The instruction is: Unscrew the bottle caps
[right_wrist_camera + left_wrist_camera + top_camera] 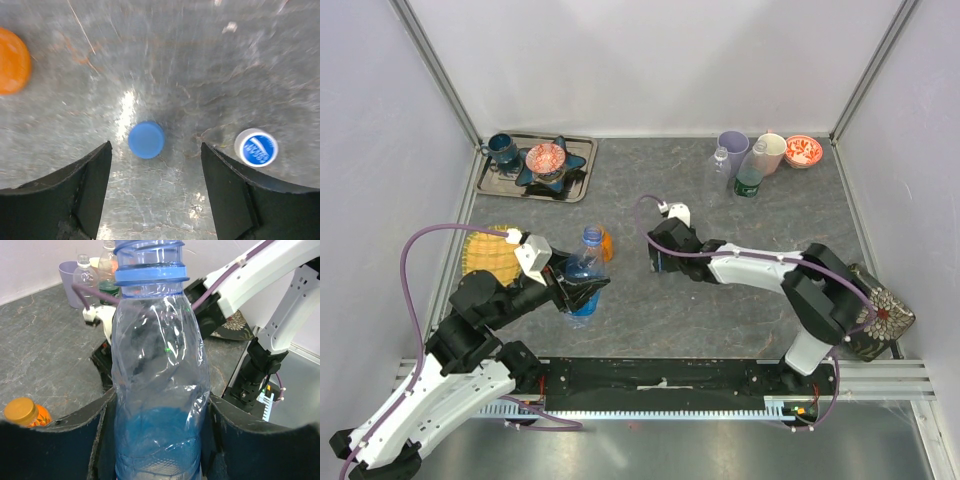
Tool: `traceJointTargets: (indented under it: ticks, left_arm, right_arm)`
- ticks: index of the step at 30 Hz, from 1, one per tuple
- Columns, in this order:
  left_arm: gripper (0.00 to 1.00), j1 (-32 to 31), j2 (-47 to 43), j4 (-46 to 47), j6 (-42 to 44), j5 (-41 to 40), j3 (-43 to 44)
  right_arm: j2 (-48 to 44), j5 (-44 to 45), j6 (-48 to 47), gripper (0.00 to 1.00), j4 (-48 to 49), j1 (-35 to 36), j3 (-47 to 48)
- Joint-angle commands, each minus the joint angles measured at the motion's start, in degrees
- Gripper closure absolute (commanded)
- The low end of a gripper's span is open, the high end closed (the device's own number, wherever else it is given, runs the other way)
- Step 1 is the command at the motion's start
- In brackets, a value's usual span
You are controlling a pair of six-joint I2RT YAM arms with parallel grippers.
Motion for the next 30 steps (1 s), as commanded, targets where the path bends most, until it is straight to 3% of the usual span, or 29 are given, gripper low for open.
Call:
traceJointTargets:
  ticks: [1, 5, 8, 11, 12, 16, 27, 30]
  left_arm:
    - [0.49, 0.1, 0.6, 1.3, 1.6, -0.5, 0.9]
    - [0.48, 0.1, 3.5, 2.1, 2.5, -0.5, 2.3]
    - [0.48, 0.1, 6.5, 3.8, 3.2, 0.2, 2.9]
    - [0.48, 0.1, 9.5, 5.2, 4.4, 0.8, 4.0]
    - [0.48, 0.1, 11.7, 5.5, 5.1, 0.9, 4.2]
    - [0.48, 0.1, 16.9, 8.5, 6.4, 3.2, 6.3]
    - [0.48, 0.1, 27.0, 11.2, 6.0, 9.3, 11.6]
    - [0.48, 0.1, 27.6, 11.5, 6.0, 8.8, 12.0]
  right_arm:
    - [-10.8, 5.1, -0.3, 0.21, -5.4, -1.3, 9.6]
    - [-15.9, 9.0, -2.9, 0.19, -14.6, -3.1, 21.4]
    - [-21.2, 5.8, -6.1, 0.18, -15.0, -3.1, 26.9]
    - [-27.2, -6.0, -7.6, 0.18, -11.2, -3.1, 25.8]
    - [-29.5, -14.0, -7.6, 0.17, -10.1, -3.1, 25.4]
    - [-30.8, -30.6, -4.5, 0.14, -7.9, -3.1, 25.4]
    - [-29.9, -36.8, -2.3, 0.12, -7.2, -3.1, 21.9]
    - [-29.7, -37.7, -2.6, 0.18, -7.1, -3.1, 21.5]
